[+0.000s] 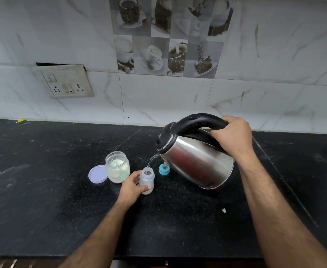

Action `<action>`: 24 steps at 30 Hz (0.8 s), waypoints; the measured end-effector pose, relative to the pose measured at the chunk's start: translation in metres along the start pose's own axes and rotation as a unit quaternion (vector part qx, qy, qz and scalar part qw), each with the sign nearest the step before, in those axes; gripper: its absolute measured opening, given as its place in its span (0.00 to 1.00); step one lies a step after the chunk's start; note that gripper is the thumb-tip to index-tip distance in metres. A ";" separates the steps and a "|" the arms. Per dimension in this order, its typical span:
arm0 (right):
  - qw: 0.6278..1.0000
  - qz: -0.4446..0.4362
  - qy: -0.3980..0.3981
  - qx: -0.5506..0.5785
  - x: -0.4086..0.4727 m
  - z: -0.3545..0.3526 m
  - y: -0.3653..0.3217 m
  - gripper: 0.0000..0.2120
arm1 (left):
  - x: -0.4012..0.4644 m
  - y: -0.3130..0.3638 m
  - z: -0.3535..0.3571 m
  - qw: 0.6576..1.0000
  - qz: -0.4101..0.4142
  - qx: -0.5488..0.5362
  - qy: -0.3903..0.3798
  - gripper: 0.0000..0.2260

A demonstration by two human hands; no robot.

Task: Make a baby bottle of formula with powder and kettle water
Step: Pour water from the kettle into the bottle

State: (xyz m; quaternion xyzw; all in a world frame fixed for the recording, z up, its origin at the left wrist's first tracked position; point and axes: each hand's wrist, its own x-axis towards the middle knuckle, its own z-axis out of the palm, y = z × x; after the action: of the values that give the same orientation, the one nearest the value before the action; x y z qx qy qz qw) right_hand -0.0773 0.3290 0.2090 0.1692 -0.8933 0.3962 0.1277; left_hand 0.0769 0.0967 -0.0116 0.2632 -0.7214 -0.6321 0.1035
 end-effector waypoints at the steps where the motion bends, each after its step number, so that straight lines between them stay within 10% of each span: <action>1: 1.000 0.001 0.000 0.001 0.000 0.000 0.000 0.09 | 0.000 0.000 0.000 1.000 0.001 -0.001 0.001 0.27; 24: 1.000 0.001 -0.005 -0.018 0.000 0.013 0.014 0.07 | 0.000 0.006 0.006 1.000 0.014 -0.013 0.006 0.25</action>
State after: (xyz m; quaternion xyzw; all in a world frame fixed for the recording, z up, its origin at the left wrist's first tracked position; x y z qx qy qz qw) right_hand -0.0838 0.3279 0.1912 0.1683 -0.9013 0.3790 0.1256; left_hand 0.0723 0.1019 -0.0072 0.2555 -0.7164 -0.6379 0.1206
